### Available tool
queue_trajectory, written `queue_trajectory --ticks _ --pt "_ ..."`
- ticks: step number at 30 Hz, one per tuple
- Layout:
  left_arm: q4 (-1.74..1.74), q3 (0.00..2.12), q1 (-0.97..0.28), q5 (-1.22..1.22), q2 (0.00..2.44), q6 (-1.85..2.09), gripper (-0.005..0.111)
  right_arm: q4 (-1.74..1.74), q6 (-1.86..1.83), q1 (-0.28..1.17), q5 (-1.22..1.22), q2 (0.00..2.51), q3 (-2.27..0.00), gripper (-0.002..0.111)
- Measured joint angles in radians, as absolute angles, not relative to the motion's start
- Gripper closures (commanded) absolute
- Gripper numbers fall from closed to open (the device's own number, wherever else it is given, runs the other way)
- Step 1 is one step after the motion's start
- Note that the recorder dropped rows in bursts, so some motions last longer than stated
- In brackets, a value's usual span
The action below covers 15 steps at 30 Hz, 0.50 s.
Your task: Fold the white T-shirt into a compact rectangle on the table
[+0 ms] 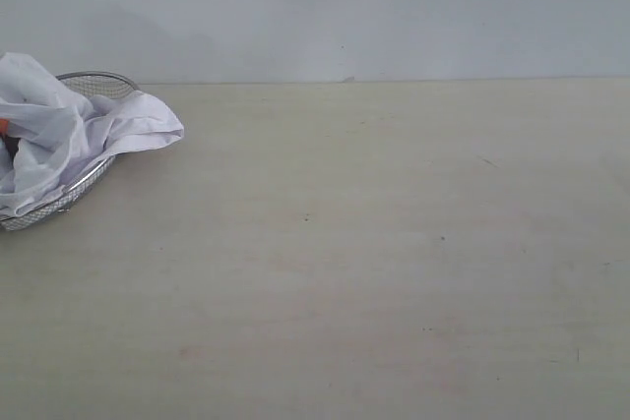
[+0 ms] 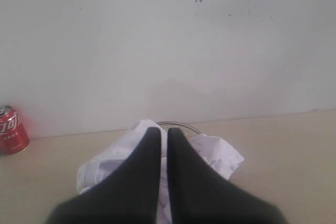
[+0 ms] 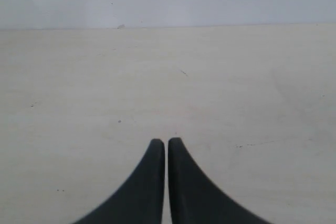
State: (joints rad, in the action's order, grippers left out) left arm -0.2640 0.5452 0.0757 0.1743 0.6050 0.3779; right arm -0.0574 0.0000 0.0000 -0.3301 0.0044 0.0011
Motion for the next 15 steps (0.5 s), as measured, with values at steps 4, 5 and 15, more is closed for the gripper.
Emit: queue_trajectory --ticks 4,5,15 --pt "-0.264 0.545 0.076 0.158 0.632 0.379 0.102 -0.057 0.0 0.0 -0.257 0.004 0.001 0.108" --pt "-0.264 0.545 0.076 0.154 0.632 0.379 0.102 -0.057 0.0 0.0 -0.212 0.004 0.001 0.108" --pt "-0.264 0.545 0.076 0.149 0.632 0.379 0.102 -0.074 0.137 0.0 0.217 0.004 -0.022 0.108"
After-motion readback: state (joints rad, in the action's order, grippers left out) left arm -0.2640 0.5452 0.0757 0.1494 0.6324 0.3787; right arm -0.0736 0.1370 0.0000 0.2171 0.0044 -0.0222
